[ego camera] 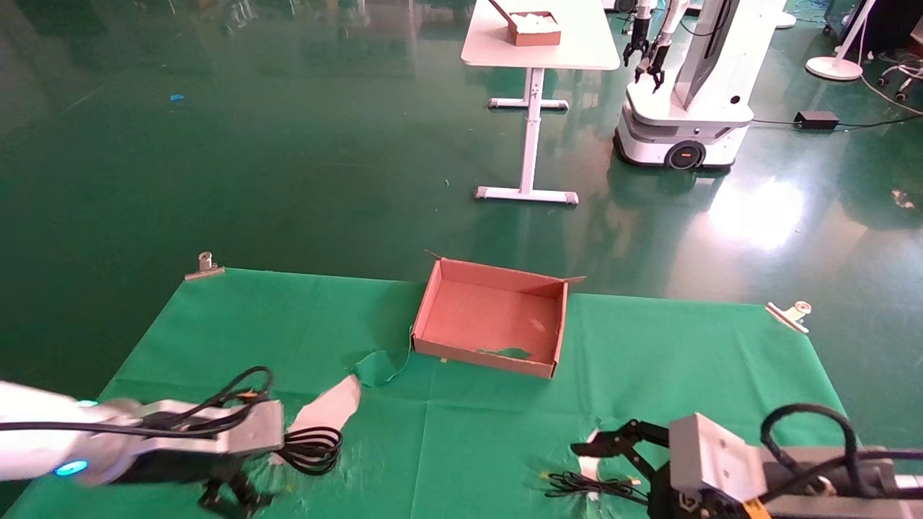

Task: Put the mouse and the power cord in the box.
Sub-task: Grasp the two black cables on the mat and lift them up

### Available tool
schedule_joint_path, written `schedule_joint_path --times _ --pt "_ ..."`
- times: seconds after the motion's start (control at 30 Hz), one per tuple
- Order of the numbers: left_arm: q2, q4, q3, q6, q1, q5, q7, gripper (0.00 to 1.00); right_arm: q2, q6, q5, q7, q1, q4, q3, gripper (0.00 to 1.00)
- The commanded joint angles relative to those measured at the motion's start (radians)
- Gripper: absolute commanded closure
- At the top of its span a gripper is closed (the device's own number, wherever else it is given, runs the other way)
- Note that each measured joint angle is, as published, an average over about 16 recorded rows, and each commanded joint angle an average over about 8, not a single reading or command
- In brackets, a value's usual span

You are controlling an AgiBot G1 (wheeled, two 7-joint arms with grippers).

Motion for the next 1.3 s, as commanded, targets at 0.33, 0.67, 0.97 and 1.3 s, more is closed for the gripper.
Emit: schedule_joint_path --times 0.33,0.67,0.97,1.3 --pt "0.176 0.167 0.099 -0.178 -0.029 0.33 -0.036 0.0 0.021 0.001 0.012 0.001 -0.017 -0.006 0.009 0.0" --pt "0.202 0.241 0.096 -0.199 -0.052 0.313 0.001 0.0 -0.011 0.027 -0.187 -0.003 0.021 -0.036 -0.064 0.0" --pt "0.207 0.262 0.095 -0.204 -0.058 0.305 0.017 0.0 -0.24 0.063 -0.571 -0.015 0.221 -0.317 -0.231 0.0" --pt "0.209 0.269 0.095 -0.206 -0.06 0.303 0.022 0.09 -0.399 0.135 -0.663 -0.099 0.312 -0.596 -0.276 0.0"
